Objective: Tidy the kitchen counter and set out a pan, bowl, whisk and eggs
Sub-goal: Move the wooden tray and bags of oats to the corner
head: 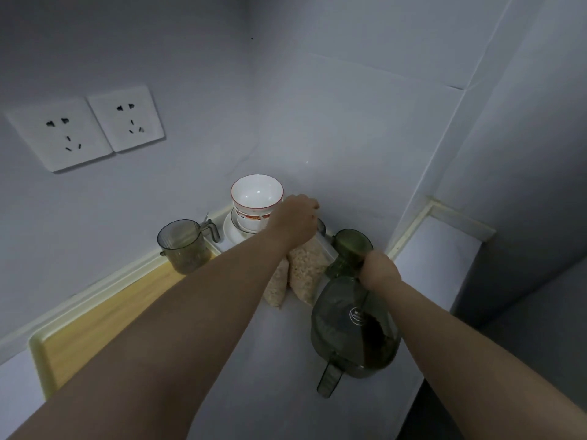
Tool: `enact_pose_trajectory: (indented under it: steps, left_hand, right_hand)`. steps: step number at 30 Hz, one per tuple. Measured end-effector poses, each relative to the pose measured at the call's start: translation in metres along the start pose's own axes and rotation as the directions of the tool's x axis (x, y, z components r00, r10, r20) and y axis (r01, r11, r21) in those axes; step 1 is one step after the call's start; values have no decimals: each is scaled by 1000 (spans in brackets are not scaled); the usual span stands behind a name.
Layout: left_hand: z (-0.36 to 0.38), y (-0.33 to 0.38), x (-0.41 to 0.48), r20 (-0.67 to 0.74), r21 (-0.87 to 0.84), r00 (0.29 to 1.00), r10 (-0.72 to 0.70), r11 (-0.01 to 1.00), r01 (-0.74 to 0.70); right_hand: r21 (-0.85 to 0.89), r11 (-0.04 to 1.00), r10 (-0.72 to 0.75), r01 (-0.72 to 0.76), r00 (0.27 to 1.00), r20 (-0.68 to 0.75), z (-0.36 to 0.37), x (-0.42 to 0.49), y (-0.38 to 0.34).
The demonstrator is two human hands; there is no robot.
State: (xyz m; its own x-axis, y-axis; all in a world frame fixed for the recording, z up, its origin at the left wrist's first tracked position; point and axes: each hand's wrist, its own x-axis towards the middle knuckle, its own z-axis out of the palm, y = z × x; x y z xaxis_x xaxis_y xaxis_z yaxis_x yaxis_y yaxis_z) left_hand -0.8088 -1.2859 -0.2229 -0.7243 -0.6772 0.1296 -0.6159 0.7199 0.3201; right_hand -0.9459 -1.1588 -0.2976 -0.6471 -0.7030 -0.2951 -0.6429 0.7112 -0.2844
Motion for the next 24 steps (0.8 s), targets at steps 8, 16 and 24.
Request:
enact_pose_trajectory:
  steps: [8, 16, 24]
  left_hand:
    - [24, 6, 67, 484, 290, 860, -159, 957, 13]
    - [42, 0, 78, 589, 354, 774, -234, 935, 13]
    - [51, -6, 56, 323, 245, 936, -138, 968, 58]
  right_hand:
    - [-29, 1000, 3, -4, 1000, -16, 5, 10, 5]
    - [-45, 999, -18, 16, 999, -29, 6, 12, 3]
    - [-25, 1000, -8, 8, 1000, -8, 4, 9, -1]
